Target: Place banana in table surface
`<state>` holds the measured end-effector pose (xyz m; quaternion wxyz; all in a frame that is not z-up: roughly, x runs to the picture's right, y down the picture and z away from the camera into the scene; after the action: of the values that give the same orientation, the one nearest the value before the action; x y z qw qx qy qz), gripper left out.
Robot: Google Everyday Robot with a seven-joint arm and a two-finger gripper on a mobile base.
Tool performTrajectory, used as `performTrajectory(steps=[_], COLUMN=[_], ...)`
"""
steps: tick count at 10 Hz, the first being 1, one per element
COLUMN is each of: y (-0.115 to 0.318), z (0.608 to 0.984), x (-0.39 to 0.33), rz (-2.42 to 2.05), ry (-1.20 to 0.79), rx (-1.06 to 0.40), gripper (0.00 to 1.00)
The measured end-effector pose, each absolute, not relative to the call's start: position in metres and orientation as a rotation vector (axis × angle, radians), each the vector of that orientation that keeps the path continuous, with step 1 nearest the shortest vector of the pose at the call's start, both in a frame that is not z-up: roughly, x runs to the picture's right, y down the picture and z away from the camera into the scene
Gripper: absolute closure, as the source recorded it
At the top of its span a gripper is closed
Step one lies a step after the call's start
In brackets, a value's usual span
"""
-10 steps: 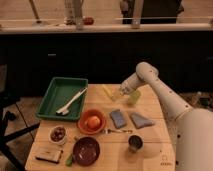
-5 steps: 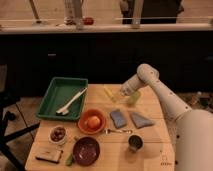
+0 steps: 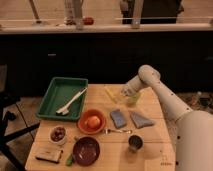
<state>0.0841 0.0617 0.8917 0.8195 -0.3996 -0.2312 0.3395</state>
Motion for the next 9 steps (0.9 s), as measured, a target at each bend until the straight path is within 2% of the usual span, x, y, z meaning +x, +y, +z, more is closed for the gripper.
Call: performTrajectory(steps=[2,5,6,8,9], y=[0.062,0.062,0.062,0.062,0.062], z=[0.892,0.890,0.891,0.890,0.889], x=[0.089,0.094,0.095,0.099,0.101], rz=[0.725,0.725,0.722,0.720,0.719], ry=[-0.495,-0.500,-0.502,-0.506,-0.507], rx=[-0.853,-0.855,-0.855,-0.853,-0.854], gripper=[0.80,0.68,0.61,0.59,0.54])
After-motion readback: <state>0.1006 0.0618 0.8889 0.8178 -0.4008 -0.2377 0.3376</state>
